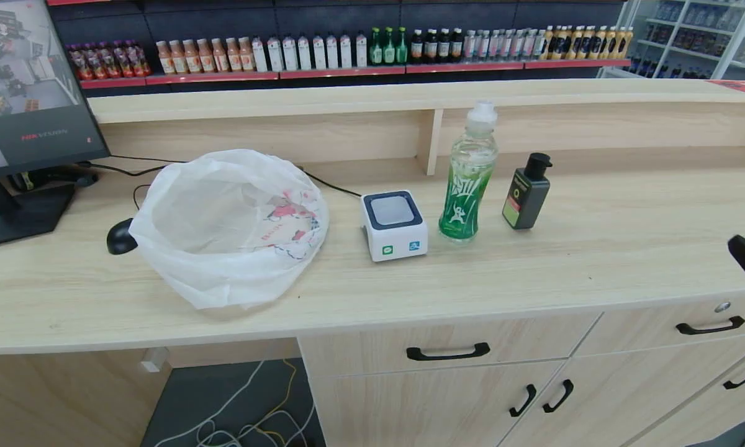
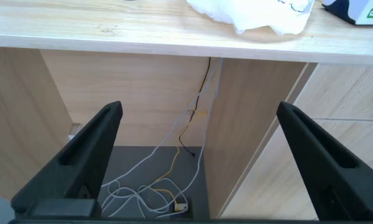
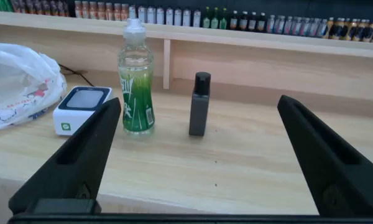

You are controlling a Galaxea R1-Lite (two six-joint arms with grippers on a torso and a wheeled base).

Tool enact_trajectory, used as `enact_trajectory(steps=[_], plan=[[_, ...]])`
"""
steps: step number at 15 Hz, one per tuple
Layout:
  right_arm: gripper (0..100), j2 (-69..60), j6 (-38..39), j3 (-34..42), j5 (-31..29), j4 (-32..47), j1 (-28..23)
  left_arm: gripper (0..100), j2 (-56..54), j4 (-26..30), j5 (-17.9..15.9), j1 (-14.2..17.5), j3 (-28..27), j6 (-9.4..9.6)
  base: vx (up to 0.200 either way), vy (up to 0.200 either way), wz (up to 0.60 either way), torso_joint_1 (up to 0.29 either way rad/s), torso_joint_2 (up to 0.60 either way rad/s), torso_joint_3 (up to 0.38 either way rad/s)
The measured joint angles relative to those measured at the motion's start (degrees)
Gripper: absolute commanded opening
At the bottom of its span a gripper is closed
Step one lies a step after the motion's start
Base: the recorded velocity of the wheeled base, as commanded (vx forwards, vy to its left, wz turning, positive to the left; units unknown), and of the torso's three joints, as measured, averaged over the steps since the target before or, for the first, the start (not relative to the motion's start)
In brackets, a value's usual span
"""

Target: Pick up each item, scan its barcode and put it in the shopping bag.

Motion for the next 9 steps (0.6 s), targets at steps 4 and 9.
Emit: enact_trajectory(steps=[4, 9], plan=[[100, 15.18, -0.11, -2.18, -0.13, -14.03, 3.04, 100, 0.0, 0.0, 0.01, 0.0, 0.0, -0.02, 0.0, 0.0, 0.0, 0.0, 0.0, 0.0], [100, 27.15, -0.73, -7.89, -1.1, -17.21, 5.07, 100, 0.0, 0.0, 0.0, 0.0, 0.0, -0.02, 0.0, 0.0, 0.0, 0.0, 0.0, 0.0]])
